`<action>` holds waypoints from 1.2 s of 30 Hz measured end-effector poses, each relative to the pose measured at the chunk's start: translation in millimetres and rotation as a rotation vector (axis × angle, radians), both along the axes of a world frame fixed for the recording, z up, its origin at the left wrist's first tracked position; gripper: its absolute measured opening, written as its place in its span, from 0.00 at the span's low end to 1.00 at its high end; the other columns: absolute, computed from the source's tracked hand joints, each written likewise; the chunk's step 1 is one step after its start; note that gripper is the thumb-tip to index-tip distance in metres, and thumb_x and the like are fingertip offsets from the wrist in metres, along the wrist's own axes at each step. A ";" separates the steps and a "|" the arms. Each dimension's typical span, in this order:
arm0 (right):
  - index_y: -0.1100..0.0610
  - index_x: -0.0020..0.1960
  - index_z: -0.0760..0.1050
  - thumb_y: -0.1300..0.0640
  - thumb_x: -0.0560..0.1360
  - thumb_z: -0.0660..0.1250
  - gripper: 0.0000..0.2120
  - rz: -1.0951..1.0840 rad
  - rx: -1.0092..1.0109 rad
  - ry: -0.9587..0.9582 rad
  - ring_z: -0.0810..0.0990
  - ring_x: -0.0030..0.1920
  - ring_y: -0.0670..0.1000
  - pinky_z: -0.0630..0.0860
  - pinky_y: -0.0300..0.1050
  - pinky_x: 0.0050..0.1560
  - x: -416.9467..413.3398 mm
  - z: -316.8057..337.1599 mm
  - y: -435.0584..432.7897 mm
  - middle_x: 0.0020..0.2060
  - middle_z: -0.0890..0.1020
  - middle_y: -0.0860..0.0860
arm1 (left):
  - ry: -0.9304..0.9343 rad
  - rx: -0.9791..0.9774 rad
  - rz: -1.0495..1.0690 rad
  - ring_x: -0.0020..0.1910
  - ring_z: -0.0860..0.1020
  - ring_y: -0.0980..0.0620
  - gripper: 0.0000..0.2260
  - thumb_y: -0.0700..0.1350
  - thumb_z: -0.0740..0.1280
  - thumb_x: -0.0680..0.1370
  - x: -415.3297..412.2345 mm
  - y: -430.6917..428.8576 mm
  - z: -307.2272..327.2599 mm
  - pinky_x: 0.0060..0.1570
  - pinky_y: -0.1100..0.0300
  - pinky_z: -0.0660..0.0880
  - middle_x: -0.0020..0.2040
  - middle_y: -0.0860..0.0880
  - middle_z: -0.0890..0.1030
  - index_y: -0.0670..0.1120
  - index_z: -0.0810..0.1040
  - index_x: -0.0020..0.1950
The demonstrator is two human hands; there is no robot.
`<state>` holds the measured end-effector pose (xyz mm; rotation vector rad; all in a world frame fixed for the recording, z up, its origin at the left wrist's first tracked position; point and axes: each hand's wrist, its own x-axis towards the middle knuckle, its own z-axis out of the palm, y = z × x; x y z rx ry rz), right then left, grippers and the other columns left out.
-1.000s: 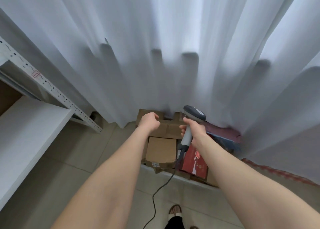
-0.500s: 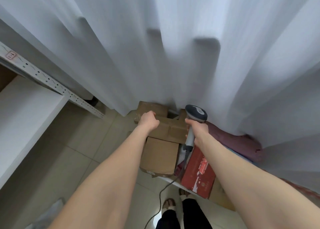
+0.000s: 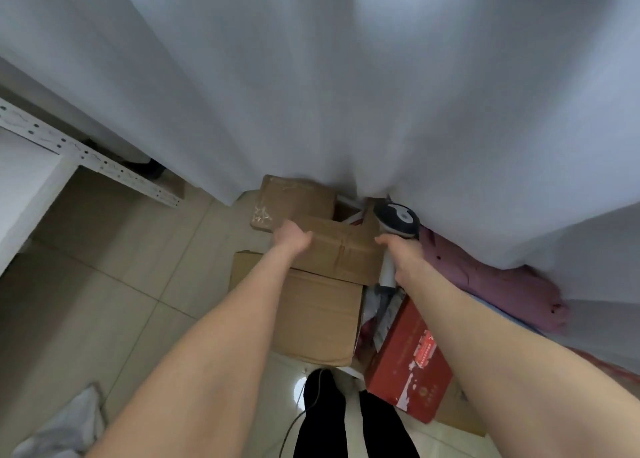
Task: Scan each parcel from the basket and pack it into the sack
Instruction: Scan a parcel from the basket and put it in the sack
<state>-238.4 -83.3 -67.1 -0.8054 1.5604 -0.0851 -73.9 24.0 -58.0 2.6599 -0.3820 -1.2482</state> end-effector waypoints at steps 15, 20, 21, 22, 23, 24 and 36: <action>0.62 0.71 0.68 0.60 0.71 0.74 0.31 0.034 -0.086 0.073 0.74 0.63 0.58 0.72 0.52 0.66 24.8 37.7 1.6 0.65 0.75 0.58 | -0.027 -0.038 0.249 0.65 0.73 0.40 0.25 0.55 0.63 0.78 34.0 -3.9 45.1 0.62 0.54 0.71 0.67 0.39 0.74 0.37 0.71 0.67; 0.61 0.69 0.69 0.60 0.73 0.72 0.27 0.086 -0.106 0.000 0.73 0.63 0.58 0.71 0.52 0.65 34.7 98.2 4.8 0.64 0.76 0.57 | -0.127 -0.087 0.293 0.61 0.75 0.41 0.23 0.56 0.63 0.77 51.3 6.8 117.8 0.61 0.52 0.73 0.63 0.41 0.76 0.41 0.74 0.64; 0.61 0.69 0.69 0.59 0.73 0.72 0.27 0.092 -0.112 -0.006 0.74 0.63 0.58 0.72 0.52 0.64 37.0 112.4 6.1 0.63 0.76 0.57 | -0.152 -0.105 0.308 0.62 0.74 0.41 0.23 0.56 0.64 0.76 53.3 9.8 133.5 0.62 0.52 0.72 0.63 0.41 0.76 0.41 0.73 0.65; 0.61 0.70 0.69 0.59 0.73 0.72 0.27 0.093 -0.119 -0.013 0.74 0.62 0.58 0.72 0.51 0.62 38.9 127.2 7.4 0.63 0.76 0.57 | -0.176 -0.125 0.325 0.63 0.73 0.41 0.23 0.56 0.65 0.76 54.3 13.0 149.7 0.63 0.52 0.71 0.64 0.41 0.76 0.42 0.73 0.65; 0.61 0.70 0.68 0.58 0.72 0.72 0.28 0.090 -0.126 -0.027 0.74 0.62 0.58 0.72 0.50 0.61 40.9 142.4 9.5 0.63 0.76 0.57 | -0.198 -0.156 0.348 0.63 0.73 0.41 0.24 0.56 0.65 0.76 55.0 16.9 166.7 0.63 0.52 0.70 0.64 0.42 0.75 0.42 0.72 0.66; 0.61 0.70 0.69 0.58 0.72 0.72 0.28 0.083 -0.130 -0.046 0.74 0.61 0.58 0.72 0.50 0.60 43.2 157.1 12.2 0.62 0.76 0.57 | -0.206 -0.207 0.389 0.64 0.72 0.41 0.24 0.55 0.65 0.75 55.3 21.5 183.8 0.63 0.53 0.70 0.64 0.43 0.75 0.43 0.72 0.67; 0.56 0.59 0.69 0.57 0.70 0.74 0.21 0.095 -0.128 -0.372 0.75 0.52 0.56 0.75 0.54 0.59 56.8 299.3 56.0 0.47 0.76 0.52 | -0.312 -0.540 0.764 0.64 0.70 0.41 0.32 0.64 0.67 0.70 48.7 100.5 361.6 0.63 0.47 0.70 0.67 0.42 0.68 0.44 0.71 0.66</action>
